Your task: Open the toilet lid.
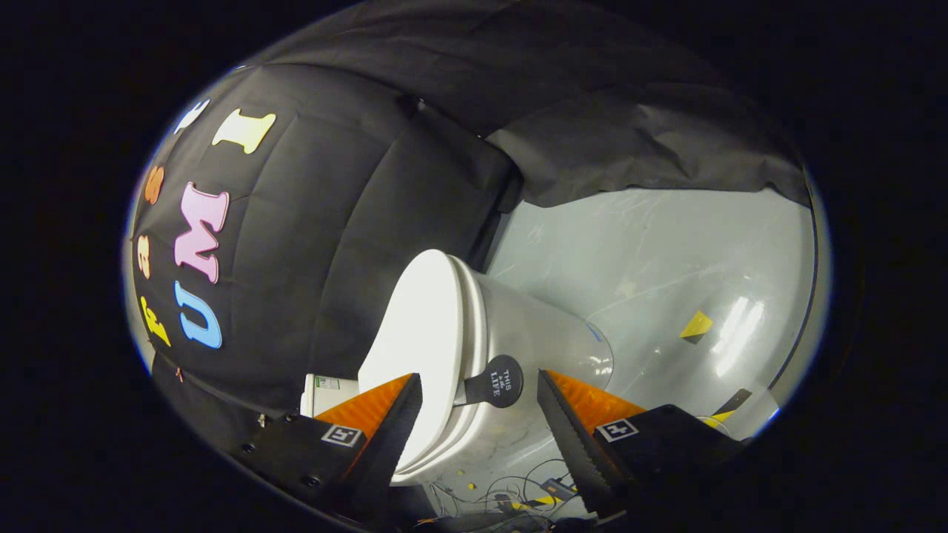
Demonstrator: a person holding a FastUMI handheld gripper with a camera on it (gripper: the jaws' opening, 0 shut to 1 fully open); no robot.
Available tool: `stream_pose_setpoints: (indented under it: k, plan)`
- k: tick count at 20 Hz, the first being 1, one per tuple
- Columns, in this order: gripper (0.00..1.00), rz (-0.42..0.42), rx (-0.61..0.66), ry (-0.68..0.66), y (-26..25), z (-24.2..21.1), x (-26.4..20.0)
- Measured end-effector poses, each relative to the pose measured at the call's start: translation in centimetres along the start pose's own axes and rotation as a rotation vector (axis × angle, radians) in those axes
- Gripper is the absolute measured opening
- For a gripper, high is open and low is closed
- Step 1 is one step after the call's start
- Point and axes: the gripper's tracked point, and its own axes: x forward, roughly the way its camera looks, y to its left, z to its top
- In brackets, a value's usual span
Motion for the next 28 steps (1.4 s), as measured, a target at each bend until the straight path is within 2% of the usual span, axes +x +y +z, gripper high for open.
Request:
stream_pose_setpoints:
  k: [2,3,4,7,9,11,13,17,21,28]
  plan:
    - [0.97,-0.006,0.048,0.030,-0.6,-0.8,0.8]
    - [0.87,0.000,0.087,0.029,-0.6,-0.5,1.3]
    - [0.83,0.016,0.129,0.024,-0.5,0.0,1.3]
    - [0.45,-0.006,0.180,0.064,-1.8,-1.2,2.7]
    - [0.19,0.018,0.205,0.065,-1.7,-0.5,2.3]
    - [0.15,0.023,0.168,0.058,-1.3,-1.1,2.1]
    - [0.12,0.019,0.069,0.050,-1.1,-1.3,2.4]
    - [0.08,0.018,0.009,0.043,0.1,-0.7,1.7]
    - [0.08,-0.016,-0.131,-0.001,1.4,-0.6,1.3]
    - [0.07,0.031,-0.282,-0.092,7.6,0.0,-2.0]
